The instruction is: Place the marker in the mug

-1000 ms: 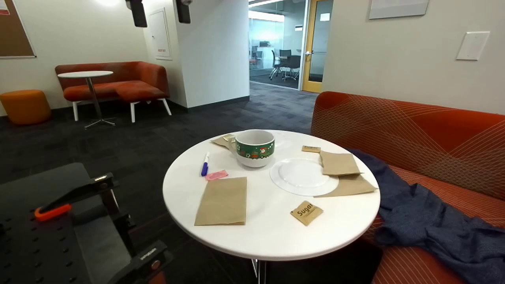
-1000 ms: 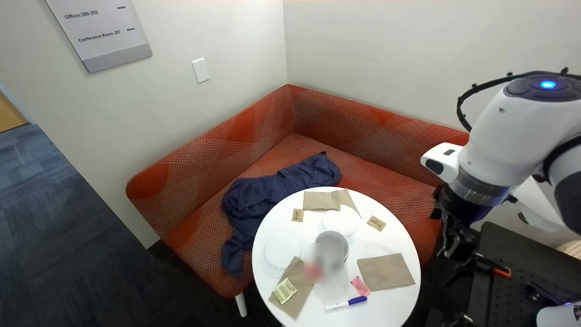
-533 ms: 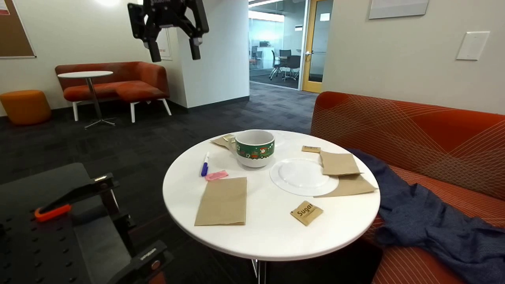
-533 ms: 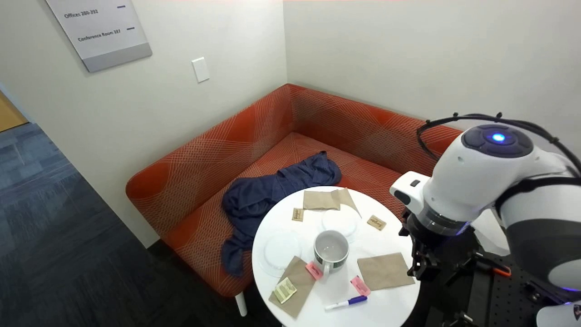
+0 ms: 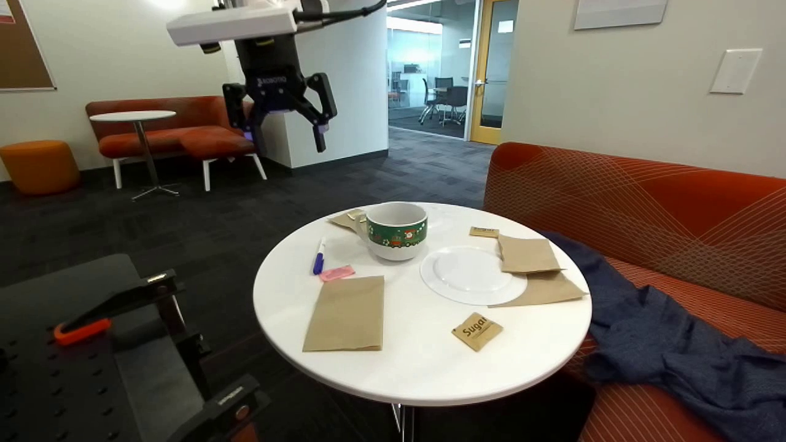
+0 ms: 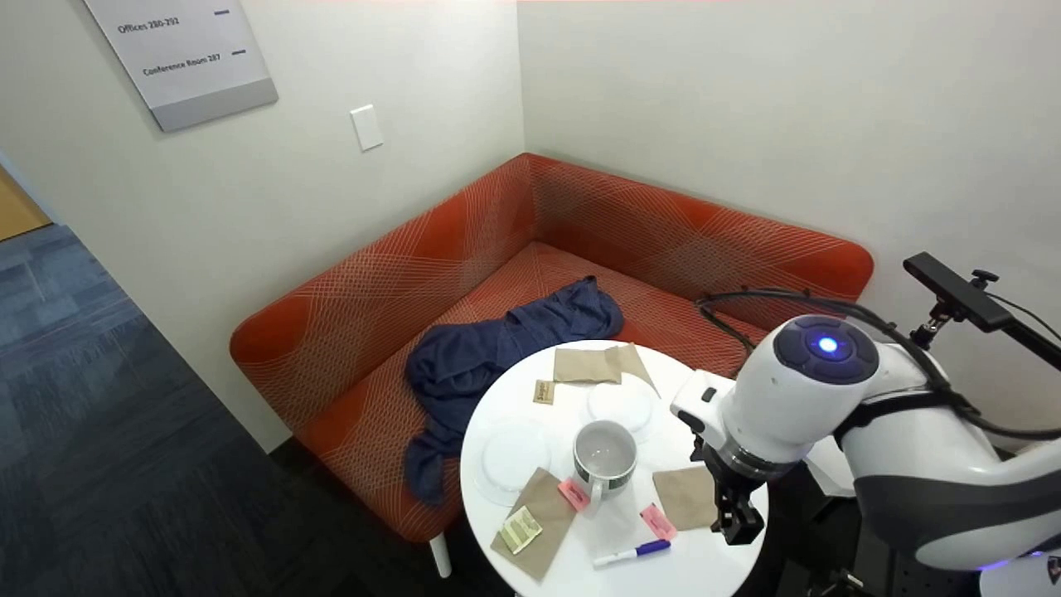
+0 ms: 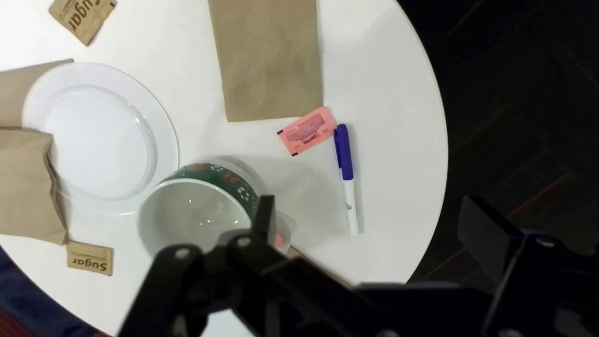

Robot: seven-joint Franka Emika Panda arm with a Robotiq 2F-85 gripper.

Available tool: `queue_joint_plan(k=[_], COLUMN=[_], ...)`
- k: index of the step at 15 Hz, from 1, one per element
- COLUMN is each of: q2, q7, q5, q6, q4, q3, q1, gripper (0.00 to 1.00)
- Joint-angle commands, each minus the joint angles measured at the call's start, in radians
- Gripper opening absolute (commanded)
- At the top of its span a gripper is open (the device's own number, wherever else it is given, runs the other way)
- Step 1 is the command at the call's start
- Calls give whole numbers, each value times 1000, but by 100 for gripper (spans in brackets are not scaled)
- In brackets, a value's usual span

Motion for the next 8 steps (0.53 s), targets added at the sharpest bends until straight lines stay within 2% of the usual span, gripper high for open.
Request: queue_joint_plan(k=[1, 8], q2=[121, 317], q7=[87, 264], q5=[-135, -377], q6=[110, 220], q4=[37, 117], q3=[-1, -83], q1=[-8, 37], gripper=[100, 100])
